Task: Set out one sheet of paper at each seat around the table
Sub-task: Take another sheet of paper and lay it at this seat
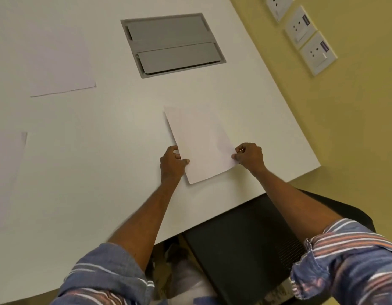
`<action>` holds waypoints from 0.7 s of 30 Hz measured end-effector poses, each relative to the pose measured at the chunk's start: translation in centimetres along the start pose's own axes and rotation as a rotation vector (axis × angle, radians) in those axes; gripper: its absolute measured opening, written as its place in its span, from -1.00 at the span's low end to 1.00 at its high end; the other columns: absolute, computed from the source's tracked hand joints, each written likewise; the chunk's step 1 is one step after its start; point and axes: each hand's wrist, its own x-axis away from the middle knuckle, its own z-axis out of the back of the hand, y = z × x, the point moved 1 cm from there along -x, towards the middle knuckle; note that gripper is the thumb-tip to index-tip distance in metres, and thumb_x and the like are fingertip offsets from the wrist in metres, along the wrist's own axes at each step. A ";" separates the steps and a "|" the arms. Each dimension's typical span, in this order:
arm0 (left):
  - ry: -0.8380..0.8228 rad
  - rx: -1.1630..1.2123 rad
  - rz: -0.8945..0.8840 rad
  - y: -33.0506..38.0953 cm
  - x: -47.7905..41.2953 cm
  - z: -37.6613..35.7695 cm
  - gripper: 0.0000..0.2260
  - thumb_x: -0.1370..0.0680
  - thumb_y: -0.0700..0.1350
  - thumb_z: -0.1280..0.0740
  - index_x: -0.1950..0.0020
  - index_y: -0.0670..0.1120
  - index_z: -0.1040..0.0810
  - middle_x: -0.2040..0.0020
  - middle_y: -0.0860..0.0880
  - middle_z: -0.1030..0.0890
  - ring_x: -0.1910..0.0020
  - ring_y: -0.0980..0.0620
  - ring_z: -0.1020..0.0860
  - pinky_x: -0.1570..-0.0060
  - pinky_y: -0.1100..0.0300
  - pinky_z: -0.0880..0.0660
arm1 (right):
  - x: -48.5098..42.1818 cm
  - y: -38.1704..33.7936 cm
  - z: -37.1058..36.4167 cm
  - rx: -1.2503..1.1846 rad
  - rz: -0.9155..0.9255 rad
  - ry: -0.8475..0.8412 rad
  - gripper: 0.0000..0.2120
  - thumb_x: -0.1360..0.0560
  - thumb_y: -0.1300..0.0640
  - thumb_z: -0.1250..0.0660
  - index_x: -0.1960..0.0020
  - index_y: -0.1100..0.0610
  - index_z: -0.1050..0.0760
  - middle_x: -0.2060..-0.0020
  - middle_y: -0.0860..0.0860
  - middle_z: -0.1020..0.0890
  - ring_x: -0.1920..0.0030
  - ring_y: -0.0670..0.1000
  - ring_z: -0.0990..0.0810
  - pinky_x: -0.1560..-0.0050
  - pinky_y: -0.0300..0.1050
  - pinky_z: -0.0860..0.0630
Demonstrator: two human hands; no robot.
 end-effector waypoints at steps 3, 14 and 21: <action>0.015 -0.025 -0.004 -0.2 -0.3 -1.5 -0.37 -0.42 -0.28 -0.53 -0.43 -0.04 -0.40 -0.08 -0.09 -0.68 0.03 -0.06 -0.64 0.00 0.16 -0.51 | -1.5 0.7 -0.6 0.016 0.006 0.006 -0.86 -0.41 0.23 -0.49 0.05 0.19 -0.62 0.21 0.05 -0.63 -0.02 0.15 -0.62 -0.05 -0.05 -0.53; 0.040 -0.560 -0.211 -1.0 0.1 -4.4 -0.29 -0.49 -0.19 -0.51 -0.56 -0.09 -0.25 -0.65 -0.01 0.11 -0.57 -0.12 -0.10 -0.34 -0.02 -0.41 | -3.3 4.1 -1.5 0.190 0.117 -0.002 -0.65 -0.45 0.19 -0.45 -0.20 0.16 -0.47 -0.07 0.11 -0.61 -0.05 0.19 -0.60 -0.01 0.04 -0.57; -0.054 -0.655 -0.437 -0.9 -0.8 -5.5 -0.47 -0.58 -0.13 -0.40 -0.53 -0.13 -0.34 -0.61 -0.07 -0.17 -0.62 -0.06 0.00 -0.53 0.00 -0.21 | -2.9 1.7 -4.2 0.562 0.552 0.033 -0.42 -0.52 0.16 -0.42 -0.49 0.08 -0.31 -0.49 0.08 -0.31 -0.31 0.18 -0.46 -0.05 0.10 -0.57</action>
